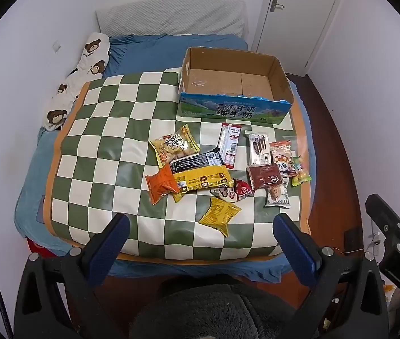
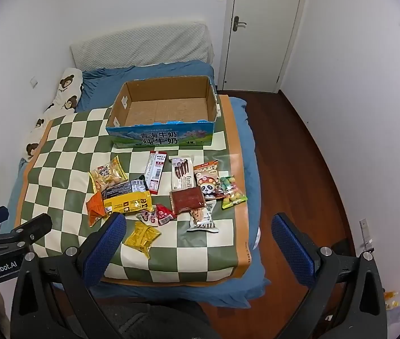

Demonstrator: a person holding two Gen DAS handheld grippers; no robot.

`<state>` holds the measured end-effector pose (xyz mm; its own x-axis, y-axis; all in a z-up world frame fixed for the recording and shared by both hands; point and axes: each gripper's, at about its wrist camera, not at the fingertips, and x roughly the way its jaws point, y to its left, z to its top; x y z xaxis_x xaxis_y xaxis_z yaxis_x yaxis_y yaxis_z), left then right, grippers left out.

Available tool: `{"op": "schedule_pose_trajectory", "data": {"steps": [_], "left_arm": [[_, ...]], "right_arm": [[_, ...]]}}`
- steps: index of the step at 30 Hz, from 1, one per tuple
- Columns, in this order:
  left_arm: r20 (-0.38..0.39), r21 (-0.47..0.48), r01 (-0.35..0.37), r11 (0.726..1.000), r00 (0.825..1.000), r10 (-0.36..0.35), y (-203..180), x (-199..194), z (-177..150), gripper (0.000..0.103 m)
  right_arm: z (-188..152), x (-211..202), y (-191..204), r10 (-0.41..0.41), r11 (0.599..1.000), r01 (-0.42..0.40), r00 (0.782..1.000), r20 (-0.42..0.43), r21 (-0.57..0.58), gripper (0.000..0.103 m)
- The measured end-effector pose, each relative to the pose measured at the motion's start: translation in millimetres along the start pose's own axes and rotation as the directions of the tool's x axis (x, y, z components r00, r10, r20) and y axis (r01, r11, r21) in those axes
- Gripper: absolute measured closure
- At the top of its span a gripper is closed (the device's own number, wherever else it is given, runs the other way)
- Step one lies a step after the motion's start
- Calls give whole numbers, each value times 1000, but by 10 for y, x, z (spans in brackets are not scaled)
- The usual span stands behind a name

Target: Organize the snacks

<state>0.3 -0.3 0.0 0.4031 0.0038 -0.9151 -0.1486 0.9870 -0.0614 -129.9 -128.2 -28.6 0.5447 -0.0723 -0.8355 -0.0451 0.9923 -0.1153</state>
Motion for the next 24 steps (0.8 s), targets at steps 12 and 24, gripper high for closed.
{"op": "schedule_pose_trajectory", "data": {"steps": [12,24], "left_arm": [[12,-1,-1,1000,1000,1,4,2,0,0],[22,-2,-3,1000,1000,3,-38,-92,4,0]], "right_arm": [[-15,-108,2,-4,1000,4,1000,13,-7,0],[-34,-129,-21,1,1000,-1,1000,17,-5,0]]}}
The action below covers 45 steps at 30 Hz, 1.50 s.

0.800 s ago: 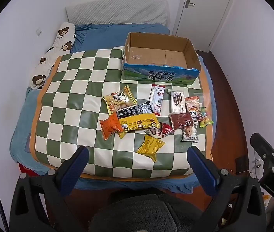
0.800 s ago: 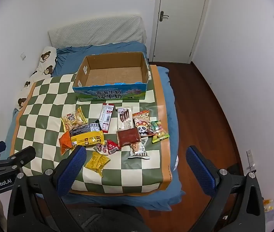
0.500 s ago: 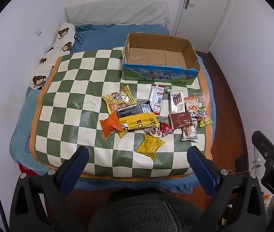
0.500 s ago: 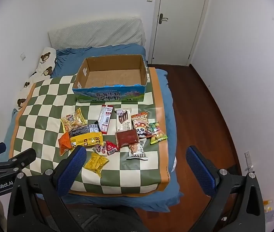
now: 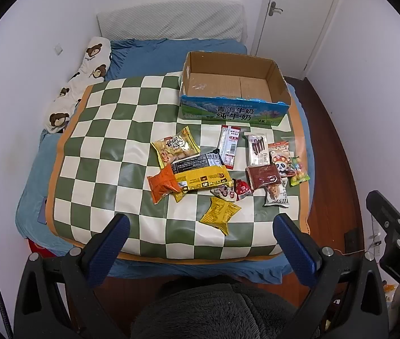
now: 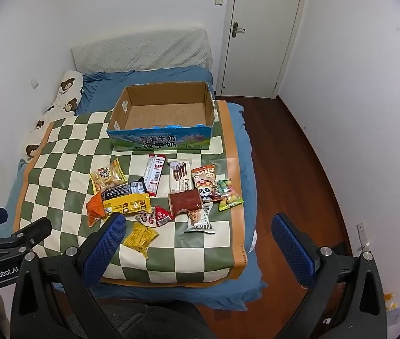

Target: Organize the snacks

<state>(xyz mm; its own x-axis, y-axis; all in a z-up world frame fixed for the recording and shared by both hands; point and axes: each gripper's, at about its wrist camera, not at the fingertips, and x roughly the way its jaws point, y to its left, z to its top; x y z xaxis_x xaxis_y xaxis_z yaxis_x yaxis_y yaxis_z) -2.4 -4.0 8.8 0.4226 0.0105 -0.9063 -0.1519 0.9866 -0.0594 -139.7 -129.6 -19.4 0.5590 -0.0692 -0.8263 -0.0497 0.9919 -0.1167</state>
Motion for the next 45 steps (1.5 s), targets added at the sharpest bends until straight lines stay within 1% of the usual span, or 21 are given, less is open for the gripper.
{"op": "schedule_pose_trajectory", "data": {"steps": [7,10,17,34,41,45], "left_arm": [[4,2,-3,1000,1000,3,-2,-12,-4,0],[3,6,-4,1000,1000,4,13,-68,2,0],[8,2,-3,1000,1000,3,12,-47,-17,0],[14,11,-8,1000,1000,8,-13,-149,67,0],[9,22,-4,1000,1000,4,-21,-78,129,0],[12,21,0,1000,1000,0,6,-61,112,0]], "right_arm": [[6,-94,-34,11,1000,-11,1000,-3,-2,0],[-6,-90,-24,9,1000,-9,1000,-2,-2,0],[-22,-97,-4,12,1000,-12,1000,-6,-1,0],[-21,-36,7,17,1000,-17,1000,0,14,0],[-1,-13,2,23,1000,-23,1000,-3,19,0],[12,-18,10,24,1000,-24,1000,-3,20,0]]}}
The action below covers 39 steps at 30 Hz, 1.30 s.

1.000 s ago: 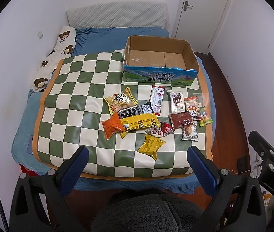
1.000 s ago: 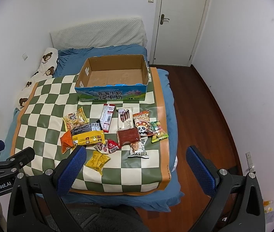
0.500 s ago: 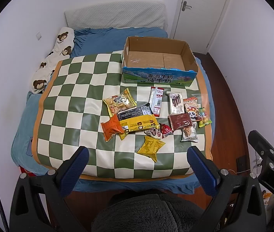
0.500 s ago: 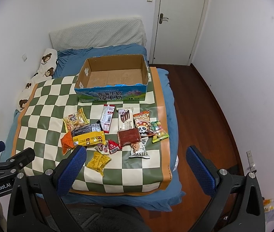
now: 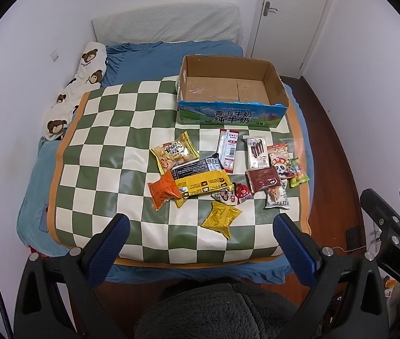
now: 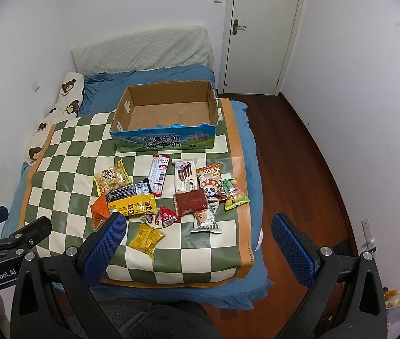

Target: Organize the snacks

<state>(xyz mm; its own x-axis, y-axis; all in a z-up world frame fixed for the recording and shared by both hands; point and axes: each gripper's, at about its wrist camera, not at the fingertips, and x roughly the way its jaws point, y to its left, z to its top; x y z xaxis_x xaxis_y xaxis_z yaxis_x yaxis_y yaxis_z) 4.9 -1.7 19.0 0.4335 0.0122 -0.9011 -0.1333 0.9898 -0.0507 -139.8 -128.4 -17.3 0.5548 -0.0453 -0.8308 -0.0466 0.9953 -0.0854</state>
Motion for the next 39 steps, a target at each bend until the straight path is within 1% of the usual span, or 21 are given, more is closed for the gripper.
{"op": "schedule_pose_trajectory", "data": {"steps": [20,30,33,34,35,37,39], "left_arm": [[12,2,2,1000,1000,-2,45,33,41,0],[26,1,1,1000,1000,-1,102,46,67,0],[53,13,-29,999,998,28,155,175,118,0],[62,29,-59,998,996,57,169,274,139,0],[64,39,-74,996,995,72,176,341,145,0],[63,85,-110,990,992,105,190,559,166,0],[67,152,-166,974,985,157,188,809,175,0]], "right_arm": [[37,-1,51,1,1000,-1,1000,3,2,0],[88,2,127,18,1000,-18,1000,-1,9,0],[95,134,106,38,999,-38,999,-20,37,0],[83,211,85,46,998,-45,998,-31,48,0],[75,322,66,60,996,-57,997,-50,64,0],[55,541,37,87,992,-79,993,-85,95,0],[16,846,8,121,986,-104,983,-136,128,0]]}}
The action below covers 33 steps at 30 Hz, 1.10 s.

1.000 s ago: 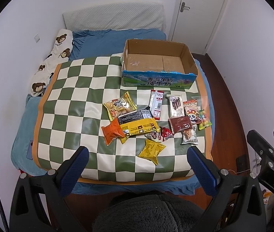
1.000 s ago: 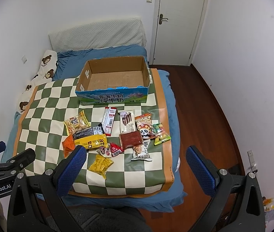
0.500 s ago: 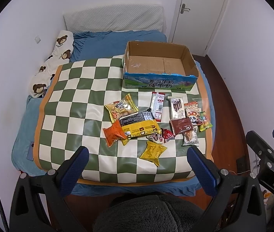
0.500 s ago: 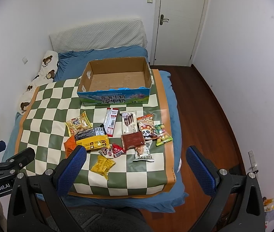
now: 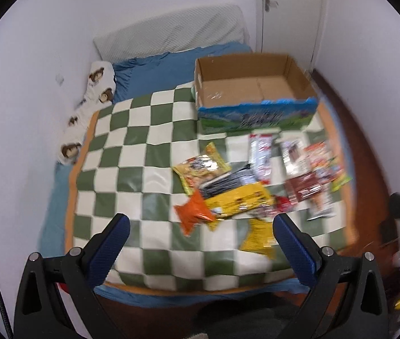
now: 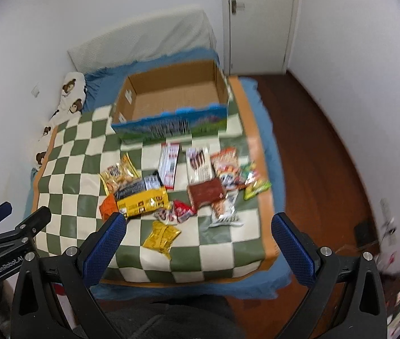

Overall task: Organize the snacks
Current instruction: 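Grasp the yellow-black biscuit bag with left tool while right tool grasps brown wafer packet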

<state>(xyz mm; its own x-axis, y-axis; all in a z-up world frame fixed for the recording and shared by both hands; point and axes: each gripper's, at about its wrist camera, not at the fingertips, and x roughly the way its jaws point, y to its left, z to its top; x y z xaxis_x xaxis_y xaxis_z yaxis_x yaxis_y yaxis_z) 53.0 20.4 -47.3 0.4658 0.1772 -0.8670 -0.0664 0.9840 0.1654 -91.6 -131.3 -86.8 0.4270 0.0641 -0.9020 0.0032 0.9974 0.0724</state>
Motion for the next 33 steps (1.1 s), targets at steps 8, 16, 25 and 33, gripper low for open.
{"op": "schedule_pose_trajectory", "data": {"steps": [8,16,25,33], "left_arm": [[-52,320,-64,945,995,85,-234,1106,8,0],[-176,604,86,793,984,27,-797,2115,43,0],[-329,761,279,586,944,-22,-1239,2733,61,0],[-378,662,329,674,922,-79,-1227,2952,210,14]], "right_arm": [[-101,1379,-266,41,994,-18,977,-210,107,0],[-107,2329,-414,78,983,-21,945,-316,180,0],[-206,2662,-441,121,963,-21,924,-363,267,0],[-210,2748,-576,158,924,-9,919,-360,383,1]]}}
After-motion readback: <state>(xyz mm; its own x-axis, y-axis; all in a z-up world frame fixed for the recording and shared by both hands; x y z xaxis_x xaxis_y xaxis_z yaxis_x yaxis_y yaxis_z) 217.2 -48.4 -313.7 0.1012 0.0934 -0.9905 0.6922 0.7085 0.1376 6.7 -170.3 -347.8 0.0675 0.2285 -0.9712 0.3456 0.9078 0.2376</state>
